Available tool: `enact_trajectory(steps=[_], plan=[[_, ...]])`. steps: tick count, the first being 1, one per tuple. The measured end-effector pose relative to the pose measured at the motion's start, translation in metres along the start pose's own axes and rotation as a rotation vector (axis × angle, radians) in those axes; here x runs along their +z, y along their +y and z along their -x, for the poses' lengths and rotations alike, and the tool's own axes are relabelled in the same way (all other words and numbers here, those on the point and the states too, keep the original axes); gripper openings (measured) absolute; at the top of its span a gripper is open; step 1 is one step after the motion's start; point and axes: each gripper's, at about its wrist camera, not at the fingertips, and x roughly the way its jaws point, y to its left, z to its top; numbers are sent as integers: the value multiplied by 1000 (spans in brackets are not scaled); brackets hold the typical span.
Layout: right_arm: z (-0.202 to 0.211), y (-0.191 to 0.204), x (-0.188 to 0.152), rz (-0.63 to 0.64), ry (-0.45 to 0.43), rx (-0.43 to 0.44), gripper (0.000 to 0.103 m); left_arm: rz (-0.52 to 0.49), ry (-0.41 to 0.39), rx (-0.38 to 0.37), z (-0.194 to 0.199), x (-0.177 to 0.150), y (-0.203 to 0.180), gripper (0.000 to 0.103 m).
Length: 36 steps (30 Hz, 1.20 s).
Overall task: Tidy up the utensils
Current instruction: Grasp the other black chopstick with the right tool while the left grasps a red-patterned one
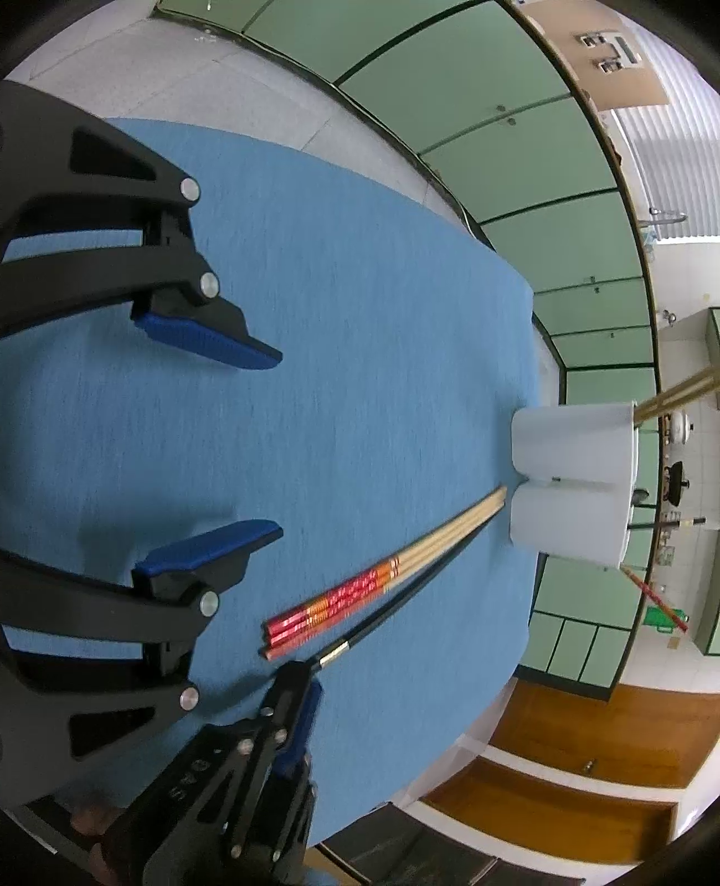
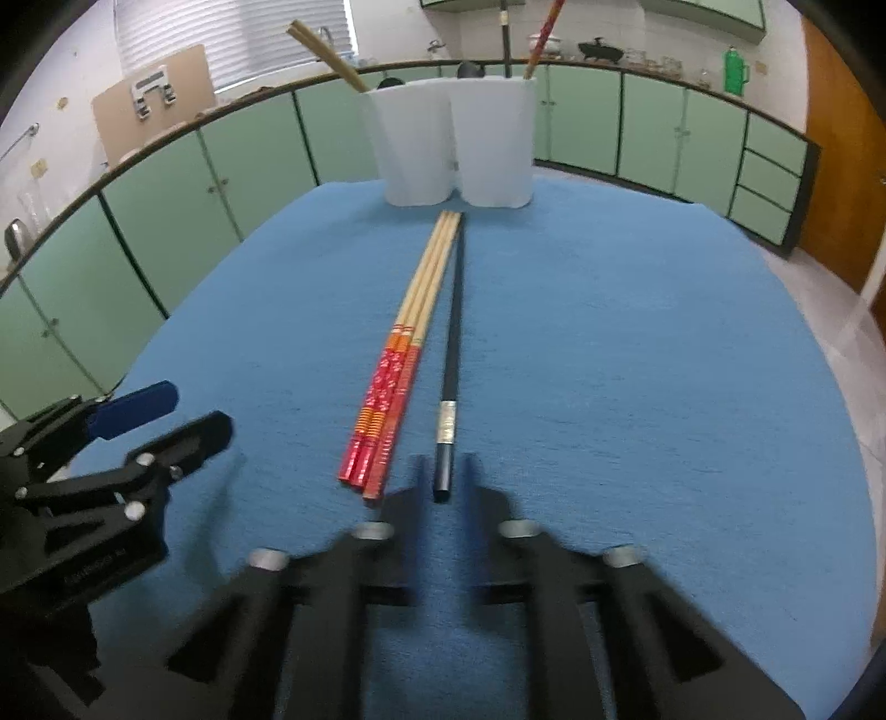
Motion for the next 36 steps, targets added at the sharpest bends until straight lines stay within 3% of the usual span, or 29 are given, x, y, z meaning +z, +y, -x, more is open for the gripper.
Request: enact_trajectory(steps=[11, 19, 22, 24, 27, 31, 36], plan=[[20, -32, -15, -70, -17, -20, 7, -18, 14, -76, -8, 3, -41, 58], [24, -44, -21, -86, -28, -15, 7, -10, 42, -50, -23, 2, -51, 60], [23, -45, -21, -89, -32, -10, 7, 13, 43, -32, -24, 2, -47, 60], [23, -46, -22, -91, -34, -6, 7, 18, 53, 23, -24, 1, -42, 57], [24, -47, -22, -97, -35, 5, 7, 36, 52, 29, -22, 0, -31, 57], [25, -49, -23, -102, -37, 16, 7, 75, 41, -24, -15, -1, -25, 57], [25, -50, -24, -107, -36, 18, 7, 33, 36, -64, -14, 0, -41, 57]])
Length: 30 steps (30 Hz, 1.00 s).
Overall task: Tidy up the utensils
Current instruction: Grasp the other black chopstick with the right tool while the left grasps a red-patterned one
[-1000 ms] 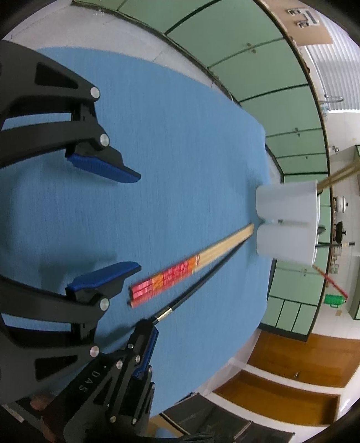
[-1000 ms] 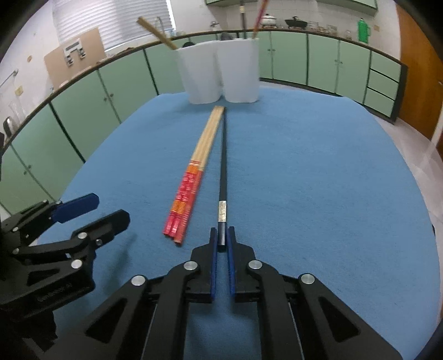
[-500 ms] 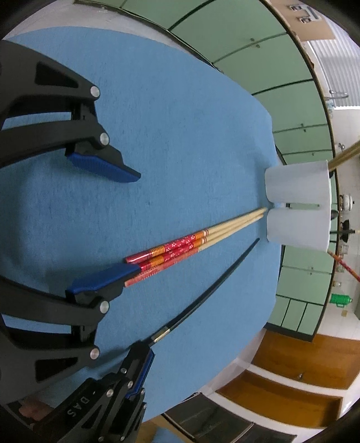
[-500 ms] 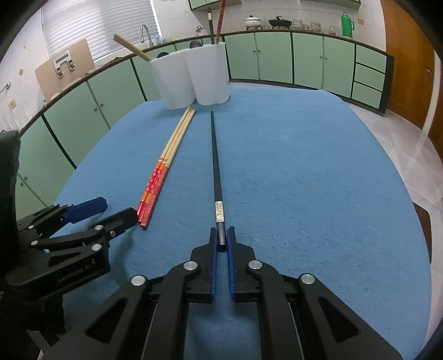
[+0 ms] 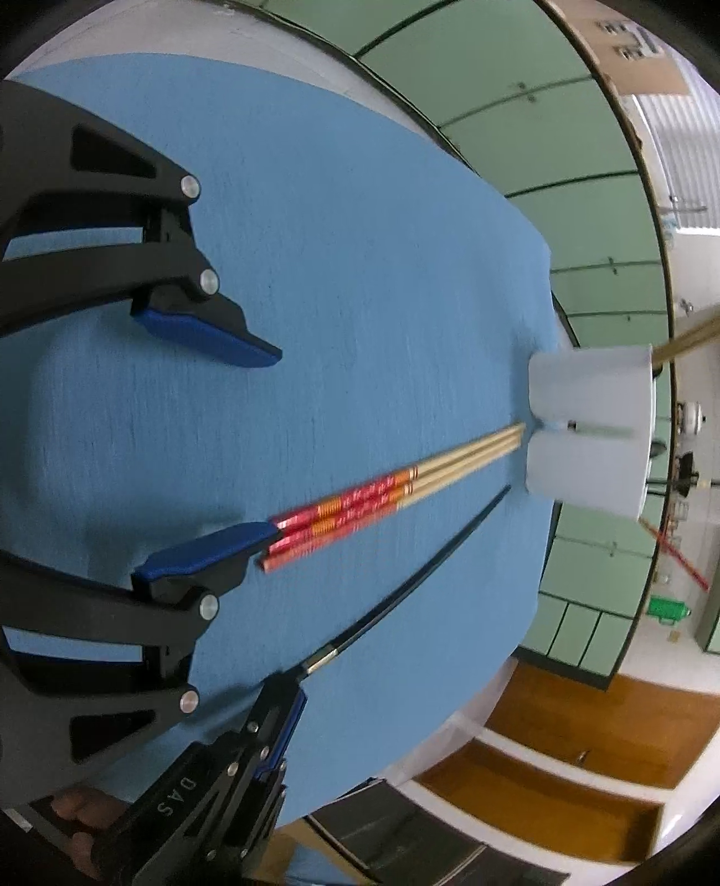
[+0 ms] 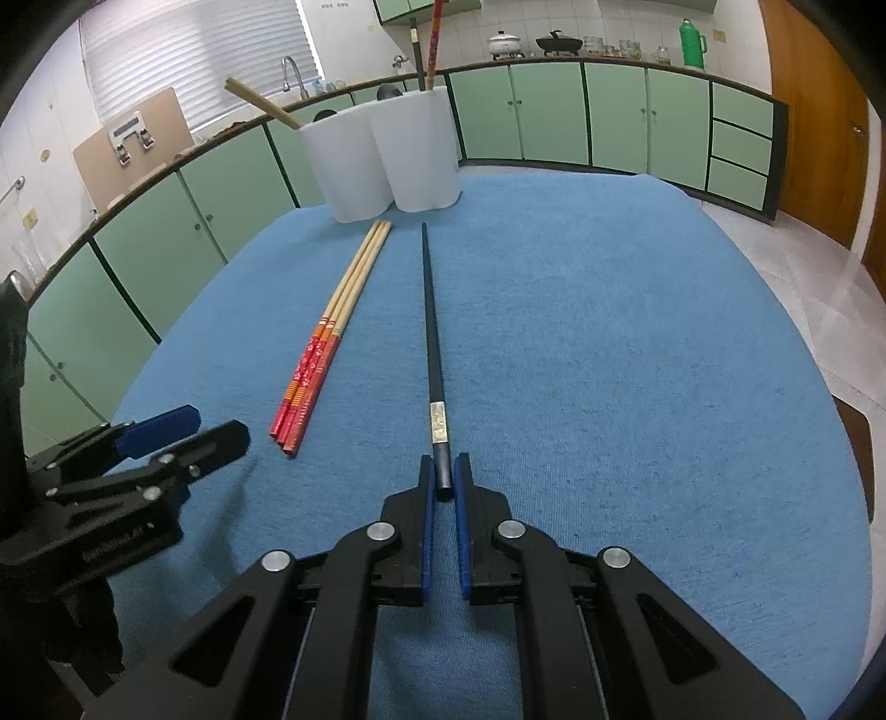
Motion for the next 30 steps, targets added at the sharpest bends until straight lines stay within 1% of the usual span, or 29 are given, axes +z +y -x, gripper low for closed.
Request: enact_trajectory(steps=[2, 5, 7, 11, 13, 15, 17, 21, 22, 25, 30], plan=[[0, 1, 0, 5, 1, -5, 7, -11, 14, -5, -5, 0, -5, 57], [-1, 1, 0, 6, 2, -7, 7, -37, 21, 35, -13, 2, -11, 57], [-1, 1, 0, 5, 2, -5, 7, -26, 20, 46, -14, 4, -9, 57], [-1, 1, 0, 3, 2, -3, 7, 11, 17, 99, -13, 4, 3, 58], [-1, 1, 0, 3, 2, -3, 8, 27, 16, 111, -11, 3, 9, 58], [-1, 2, 0, 5, 2, -2, 8, 41, 13, 105, -8, 2, 13, 57], [-1, 2, 0, 5, 2, 3, 10, 56, 6, 69, -4, 1, 14, 56], [-1, 0, 0, 3, 2, 5, 10, 40, 9, 20, -4, 1, 4, 56], [-1, 1, 0, 2, 3, 6, 10, 30, 12, 21, -5, 1, 1, 57], [-1, 1, 0, 4, 3, 5, 10, -4, 21, 54, -12, 4, -7, 57], [0, 0, -1, 3, 3, 6, 10, -9, 24, 57, -20, 11, -10, 58]])
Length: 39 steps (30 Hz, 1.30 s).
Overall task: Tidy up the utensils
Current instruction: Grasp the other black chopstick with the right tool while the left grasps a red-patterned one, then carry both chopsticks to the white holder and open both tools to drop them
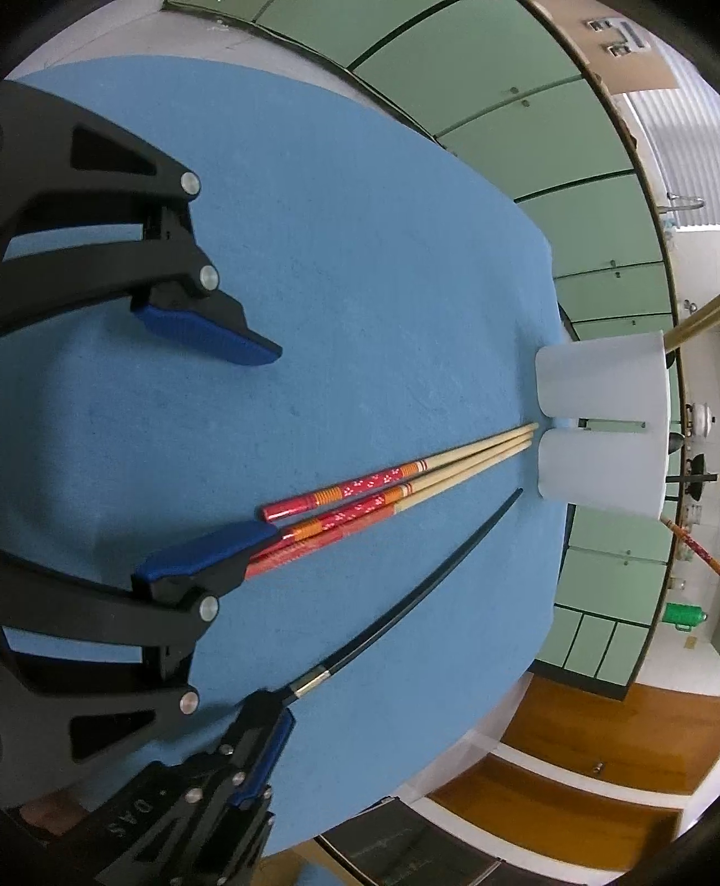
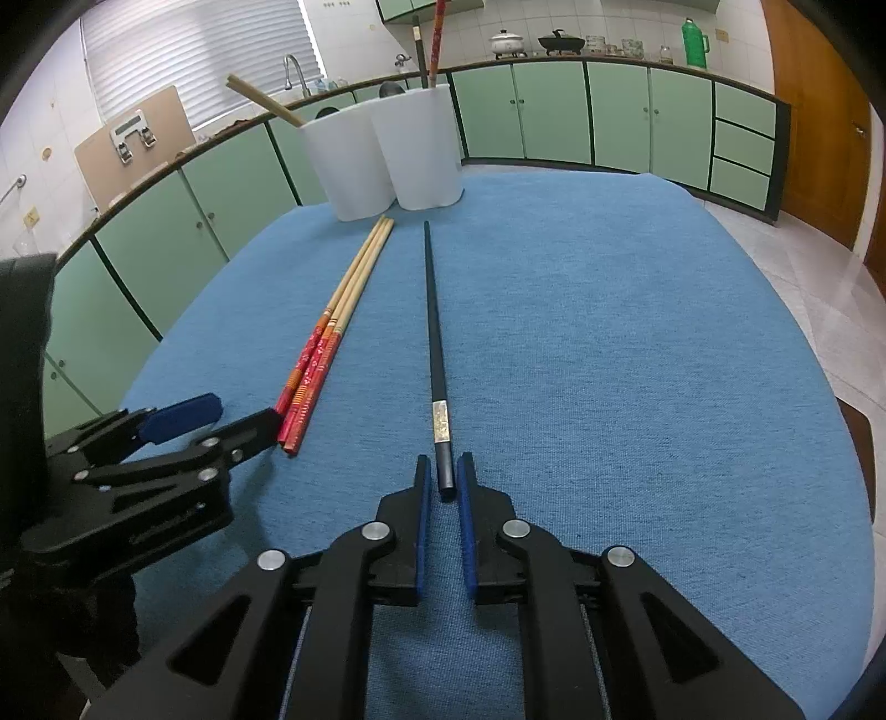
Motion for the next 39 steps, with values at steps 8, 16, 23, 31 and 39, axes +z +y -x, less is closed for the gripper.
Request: enact_trajectory(steps=[8, 16, 23, 31, 39], plan=[[-2, 3, 3, 11, 2, -9, 10, 17, -19, 2, 2, -1, -2, 33], [-3, 5, 4, 16, 4, -10, 7, 15, -25, -26, 0, 1, -1, 5], [25, 14, 19, 90, -29, -15, 6, -29, -130, -20, 47, 12, 4, 5], [89, 16, 73, 129, -152, 5, 6, -41, -317, -36, 124, 48, 15, 5], [129, 18, 139, 139, -215, 68, 6, -48, -439, -107, 170, 97, 16, 5]])
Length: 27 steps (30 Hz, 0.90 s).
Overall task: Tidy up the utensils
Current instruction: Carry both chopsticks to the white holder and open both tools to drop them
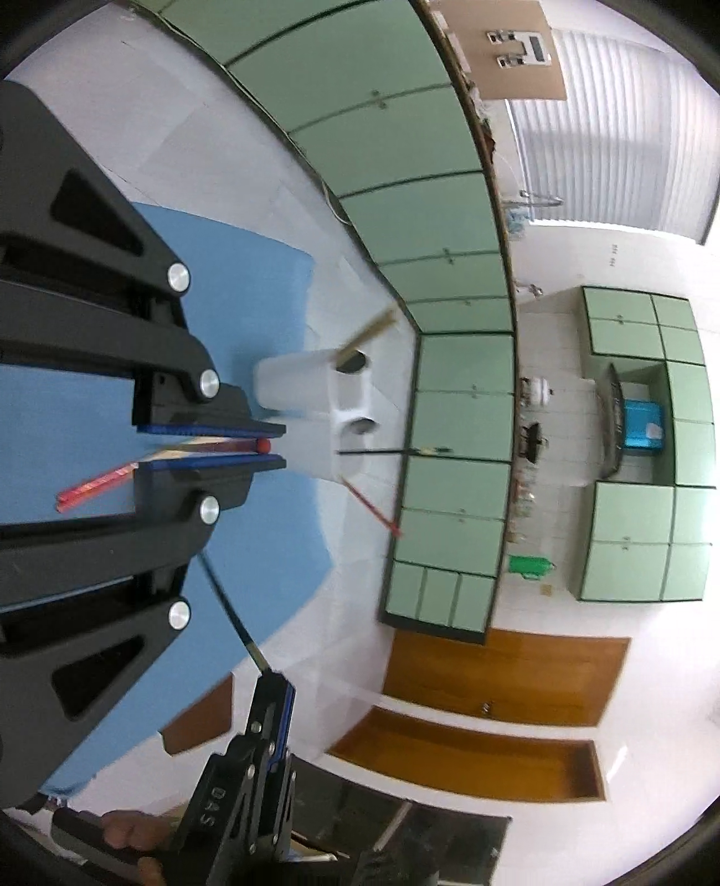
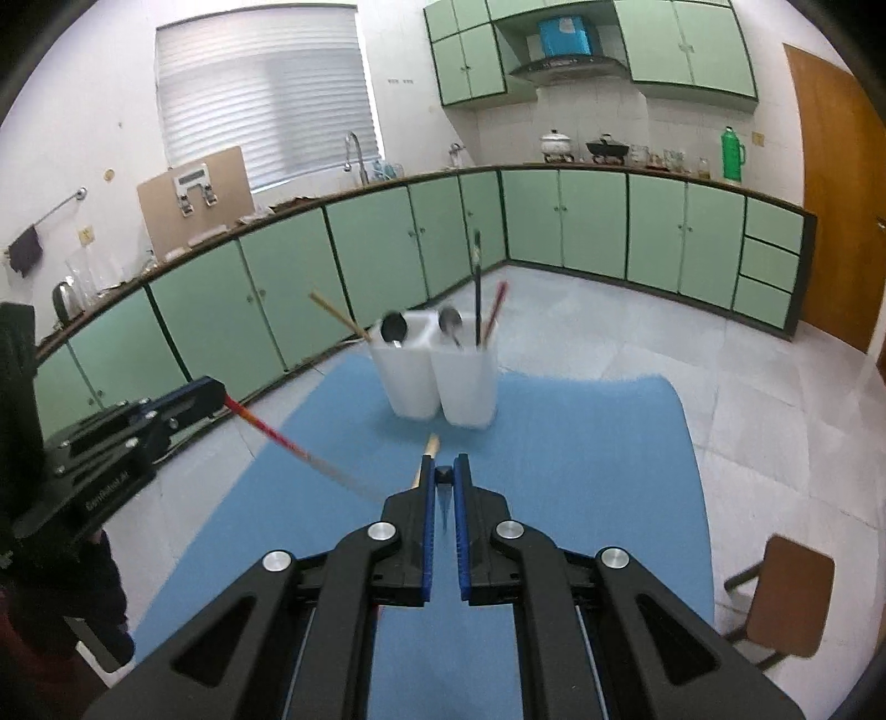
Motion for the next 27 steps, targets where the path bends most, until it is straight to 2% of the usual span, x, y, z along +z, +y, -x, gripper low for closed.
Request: enact_trajectory(steps=[7, 15, 20, 27], plan=[[-4, 9, 42, 56, 18, 23, 6, 16, -31, -61, 1, 28, 4, 5], [-1, 12, 85, 70, -20, 62, 6, 16, -88, -73, 2, 56, 11, 5], [-3, 10, 131, 52, -85, 79, 6, -10, -165, -60, -3, 95, 8, 5], [-16, 6, 198, 52, -201, 16, 6, -51, -269, -14, -26, 158, 1, 5]])
